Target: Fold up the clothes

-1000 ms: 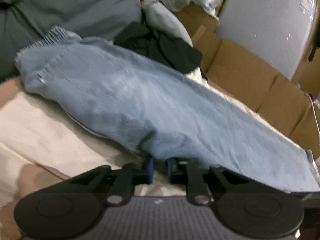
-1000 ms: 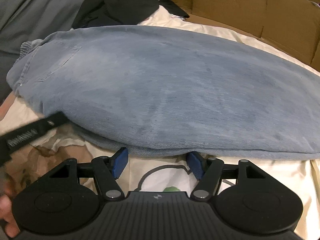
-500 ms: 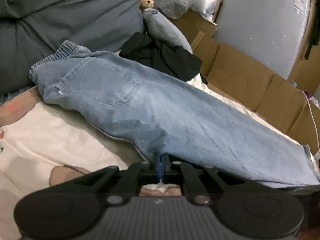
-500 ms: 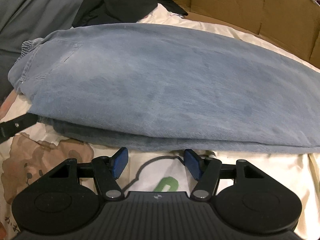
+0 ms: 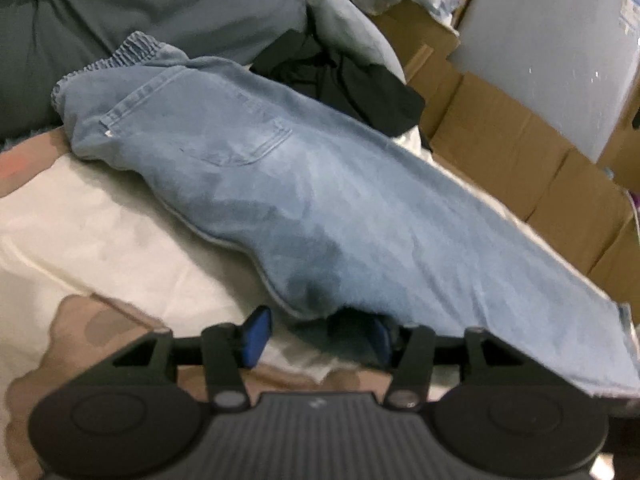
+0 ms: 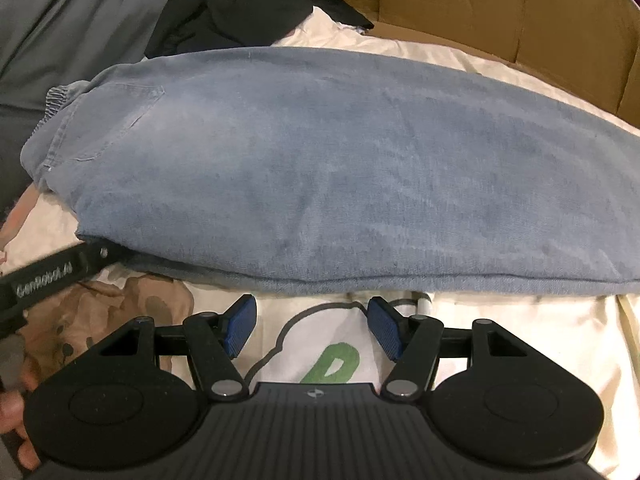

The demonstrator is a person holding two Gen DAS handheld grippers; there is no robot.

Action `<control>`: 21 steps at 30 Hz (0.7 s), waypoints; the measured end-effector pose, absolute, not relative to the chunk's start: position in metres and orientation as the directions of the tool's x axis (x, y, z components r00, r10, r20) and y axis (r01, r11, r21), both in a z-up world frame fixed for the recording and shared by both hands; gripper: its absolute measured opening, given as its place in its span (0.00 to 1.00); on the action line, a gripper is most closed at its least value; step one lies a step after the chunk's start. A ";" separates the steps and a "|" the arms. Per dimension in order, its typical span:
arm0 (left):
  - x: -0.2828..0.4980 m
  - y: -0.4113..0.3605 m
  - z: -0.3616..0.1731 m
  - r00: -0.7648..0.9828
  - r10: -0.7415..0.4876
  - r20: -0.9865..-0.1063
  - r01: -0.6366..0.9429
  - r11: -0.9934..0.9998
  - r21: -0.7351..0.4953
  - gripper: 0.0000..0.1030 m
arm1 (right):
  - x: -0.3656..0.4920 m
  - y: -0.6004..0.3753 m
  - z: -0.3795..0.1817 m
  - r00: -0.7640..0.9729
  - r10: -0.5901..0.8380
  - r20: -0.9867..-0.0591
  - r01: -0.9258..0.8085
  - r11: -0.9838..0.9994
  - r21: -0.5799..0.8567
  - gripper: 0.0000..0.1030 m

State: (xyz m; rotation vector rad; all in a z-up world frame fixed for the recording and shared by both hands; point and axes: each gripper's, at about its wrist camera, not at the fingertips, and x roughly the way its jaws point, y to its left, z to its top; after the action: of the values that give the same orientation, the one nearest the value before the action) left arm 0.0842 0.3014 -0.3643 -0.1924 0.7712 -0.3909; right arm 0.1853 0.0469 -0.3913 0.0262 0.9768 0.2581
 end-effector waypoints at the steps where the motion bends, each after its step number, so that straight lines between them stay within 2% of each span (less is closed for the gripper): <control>1: 0.087 0.302 -0.366 0.641 -0.414 -0.647 0.267 0.910 -0.318 0.45 | 0.185 0.047 -0.391 0.531 0.229 -0.816 -0.205 0.969 0.139 0.66; 2: 0.090 0.303 -0.367 0.631 -0.417 -0.654 0.261 0.908 -0.327 0.33 | 0.185 0.047 -0.391 0.529 0.231 -0.816 -0.206 0.968 0.140 0.66; 3: 0.093 0.304 -0.367 0.618 -0.416 -0.667 0.252 0.909 -0.333 0.18 | 0.184 0.047 -0.391 0.528 0.232 -0.817 -0.207 0.968 0.141 0.66; 6: 0.095 0.312 -0.353 0.604 -0.400 -0.689 0.225 0.915 -0.334 0.13 | 0.183 0.041 -0.388 0.533 0.225 -0.815 -0.198 0.970 0.139 0.66; 12: 0.086 0.321 -0.332 0.601 -0.395 -0.695 0.230 0.918 -0.323 0.11 | 0.179 0.028 -0.380 0.546 0.208 -0.811 -0.176 0.976 0.131 0.66; 16: 0.085 0.325 -0.343 0.575 -0.378 -0.726 0.213 0.926 -0.313 0.09 | 0.176 0.019 -0.375 0.555 0.196 -0.809 -0.161 0.979 0.127 0.66; 17: 0.085 0.327 -0.346 0.568 -0.369 -0.736 0.203 0.929 -0.309 0.07 | 0.176 0.016 -0.373 0.558 0.191 -0.807 -0.155 0.980 0.125 0.66; 18: 0.083 0.330 -0.348 0.566 -0.352 -0.745 0.190 0.936 -0.298 0.00 | 0.176 0.012 -0.371 0.564 0.185 -0.805 -0.145 0.982 0.124 0.66; 21: 0.076 0.342 -0.349 0.555 -0.342 -0.758 0.165 0.939 -0.302 0.00 | 0.178 0.002 -0.368 0.579 0.169 -0.797 -0.118 0.985 0.123 0.66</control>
State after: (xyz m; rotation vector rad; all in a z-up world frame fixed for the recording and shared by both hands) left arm 0.0760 0.3417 -0.3490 -0.2052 0.9367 -0.3020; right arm 0.1781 0.0017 -0.3684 0.0584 0.9381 0.1678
